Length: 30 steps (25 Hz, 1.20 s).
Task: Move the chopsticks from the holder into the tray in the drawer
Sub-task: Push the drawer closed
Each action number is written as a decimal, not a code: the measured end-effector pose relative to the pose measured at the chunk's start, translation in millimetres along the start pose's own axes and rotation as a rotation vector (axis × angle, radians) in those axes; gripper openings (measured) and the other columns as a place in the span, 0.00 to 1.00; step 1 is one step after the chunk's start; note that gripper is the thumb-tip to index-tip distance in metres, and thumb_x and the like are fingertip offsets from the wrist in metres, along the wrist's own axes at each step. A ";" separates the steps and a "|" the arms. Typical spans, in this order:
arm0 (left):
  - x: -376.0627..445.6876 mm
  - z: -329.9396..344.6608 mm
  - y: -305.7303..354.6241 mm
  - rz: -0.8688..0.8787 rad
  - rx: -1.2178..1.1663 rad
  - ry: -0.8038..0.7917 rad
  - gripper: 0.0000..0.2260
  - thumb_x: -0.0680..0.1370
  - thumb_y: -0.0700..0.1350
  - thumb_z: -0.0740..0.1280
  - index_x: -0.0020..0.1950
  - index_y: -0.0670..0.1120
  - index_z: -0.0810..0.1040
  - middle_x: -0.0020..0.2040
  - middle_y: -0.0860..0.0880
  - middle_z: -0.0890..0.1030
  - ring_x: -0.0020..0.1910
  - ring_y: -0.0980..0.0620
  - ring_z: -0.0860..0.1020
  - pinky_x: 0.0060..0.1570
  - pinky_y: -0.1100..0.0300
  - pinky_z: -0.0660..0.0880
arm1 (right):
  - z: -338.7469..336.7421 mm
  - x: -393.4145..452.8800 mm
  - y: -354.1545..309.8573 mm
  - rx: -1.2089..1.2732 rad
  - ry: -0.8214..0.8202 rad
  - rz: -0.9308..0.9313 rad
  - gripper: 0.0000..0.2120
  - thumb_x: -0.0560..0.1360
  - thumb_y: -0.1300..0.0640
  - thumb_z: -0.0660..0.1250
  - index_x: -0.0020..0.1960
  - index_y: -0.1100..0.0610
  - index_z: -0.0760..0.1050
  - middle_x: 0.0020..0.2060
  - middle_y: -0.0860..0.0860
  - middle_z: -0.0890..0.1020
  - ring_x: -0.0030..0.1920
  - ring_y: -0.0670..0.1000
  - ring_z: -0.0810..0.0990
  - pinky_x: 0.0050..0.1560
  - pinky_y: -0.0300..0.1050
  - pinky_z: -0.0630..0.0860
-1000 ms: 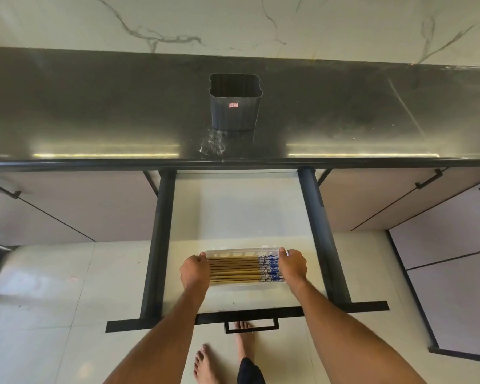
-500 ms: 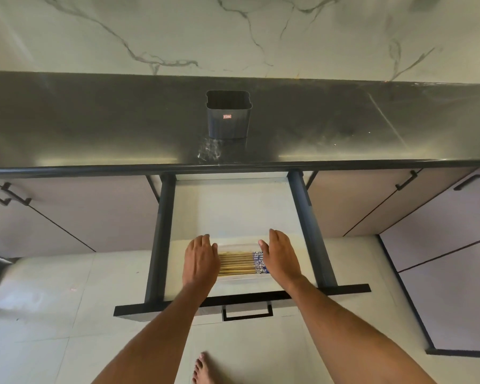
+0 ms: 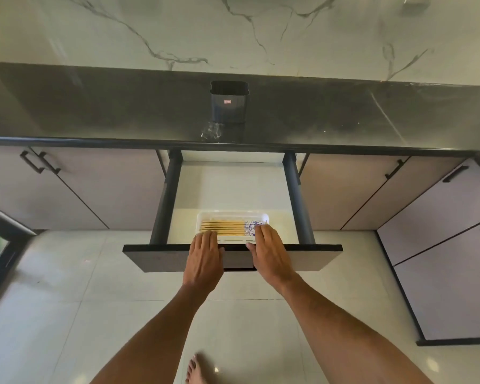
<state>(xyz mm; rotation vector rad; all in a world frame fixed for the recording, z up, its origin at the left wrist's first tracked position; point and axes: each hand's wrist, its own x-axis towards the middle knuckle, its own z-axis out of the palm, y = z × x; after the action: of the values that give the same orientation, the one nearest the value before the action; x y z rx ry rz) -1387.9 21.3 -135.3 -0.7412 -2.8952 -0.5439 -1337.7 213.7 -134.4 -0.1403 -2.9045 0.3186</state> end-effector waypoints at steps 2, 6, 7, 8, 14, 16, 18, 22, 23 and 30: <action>-19.7 0.6 1.9 0.009 0.021 -0.004 0.18 0.82 0.43 0.63 0.70 0.40 0.71 0.65 0.43 0.76 0.64 0.44 0.74 0.70 0.48 0.71 | -1.6 -19.5 -6.6 -0.025 -0.010 -0.012 0.24 0.83 0.47 0.60 0.73 0.62 0.68 0.66 0.59 0.75 0.67 0.57 0.73 0.67 0.51 0.74; -51.0 7.9 -1.5 0.063 0.037 -0.016 0.18 0.80 0.41 0.67 0.69 0.39 0.72 0.64 0.42 0.78 0.65 0.42 0.75 0.71 0.48 0.68 | 2.2 -52.2 -22.1 -0.031 0.008 -0.077 0.24 0.82 0.50 0.62 0.73 0.64 0.69 0.67 0.60 0.77 0.69 0.58 0.74 0.69 0.52 0.75; -57.7 11.5 -2.3 0.090 0.042 -0.032 0.18 0.79 0.41 0.68 0.68 0.40 0.73 0.63 0.42 0.78 0.64 0.42 0.76 0.70 0.49 0.69 | 6.7 -60.7 -24.5 -0.026 0.010 -0.114 0.23 0.82 0.52 0.62 0.73 0.63 0.70 0.66 0.59 0.78 0.68 0.57 0.76 0.69 0.50 0.75; -62.7 16.0 -3.6 0.115 0.045 -0.054 0.18 0.79 0.41 0.69 0.68 0.40 0.73 0.62 0.42 0.79 0.63 0.42 0.77 0.69 0.49 0.70 | 11.6 -68.6 -26.7 -0.021 0.002 -0.151 0.21 0.82 0.53 0.63 0.72 0.62 0.71 0.65 0.58 0.79 0.66 0.56 0.77 0.68 0.47 0.75; -59.0 48.8 -13.9 0.206 0.050 -0.148 0.18 0.78 0.42 0.71 0.67 0.41 0.74 0.62 0.43 0.79 0.60 0.45 0.79 0.66 0.51 0.74 | 51.8 -73.1 -21.7 -0.061 -0.199 -0.123 0.19 0.79 0.57 0.70 0.68 0.57 0.75 0.63 0.55 0.81 0.64 0.54 0.79 0.70 0.48 0.74; -47.1 61.1 -16.7 0.215 0.050 -0.205 0.19 0.79 0.42 0.70 0.69 0.42 0.74 0.64 0.44 0.79 0.63 0.45 0.78 0.67 0.51 0.73 | 63.3 -66.2 -19.0 -0.084 -0.265 -0.108 0.20 0.77 0.59 0.72 0.68 0.58 0.75 0.62 0.55 0.80 0.63 0.54 0.79 0.69 0.49 0.74; -39.5 73.7 -18.0 0.221 0.049 -0.271 0.20 0.79 0.43 0.71 0.69 0.42 0.74 0.65 0.44 0.78 0.65 0.45 0.77 0.69 0.51 0.71 | 69.3 -59.1 -16.0 -0.105 -0.330 -0.081 0.22 0.74 0.60 0.75 0.67 0.58 0.76 0.61 0.56 0.81 0.62 0.54 0.80 0.68 0.49 0.75; -24.9 84.3 -14.9 0.199 0.121 -0.423 0.23 0.74 0.40 0.75 0.69 0.43 0.76 0.64 0.45 0.80 0.64 0.45 0.78 0.71 0.53 0.68 | 75.6 -36.4 -15.5 -0.188 -0.429 -0.073 0.21 0.74 0.60 0.74 0.66 0.57 0.77 0.61 0.54 0.81 0.63 0.54 0.78 0.72 0.48 0.68; -20.7 86.1 -11.8 0.205 0.124 -0.437 0.23 0.75 0.39 0.74 0.69 0.42 0.75 0.64 0.44 0.80 0.64 0.44 0.78 0.71 0.53 0.68 | 77.8 -32.3 -15.5 -0.205 -0.436 -0.068 0.21 0.74 0.60 0.74 0.66 0.57 0.78 0.61 0.54 0.81 0.64 0.54 0.78 0.73 0.48 0.67; -0.5 111.2 -13.0 0.161 0.029 -0.355 0.21 0.67 0.36 0.79 0.59 0.43 0.83 0.54 0.44 0.85 0.55 0.45 0.83 0.67 0.53 0.73 | 102.5 -23.0 -13.6 -0.215 -0.414 -0.011 0.26 0.61 0.57 0.83 0.59 0.56 0.83 0.53 0.53 0.87 0.58 0.54 0.84 0.73 0.49 0.64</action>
<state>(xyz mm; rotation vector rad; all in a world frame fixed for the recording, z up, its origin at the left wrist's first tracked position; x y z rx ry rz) -1395.0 51.2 -243.0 -1.1616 -3.1080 -0.3848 -1339.3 176.9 -233.7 -0.1012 -3.3441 0.0312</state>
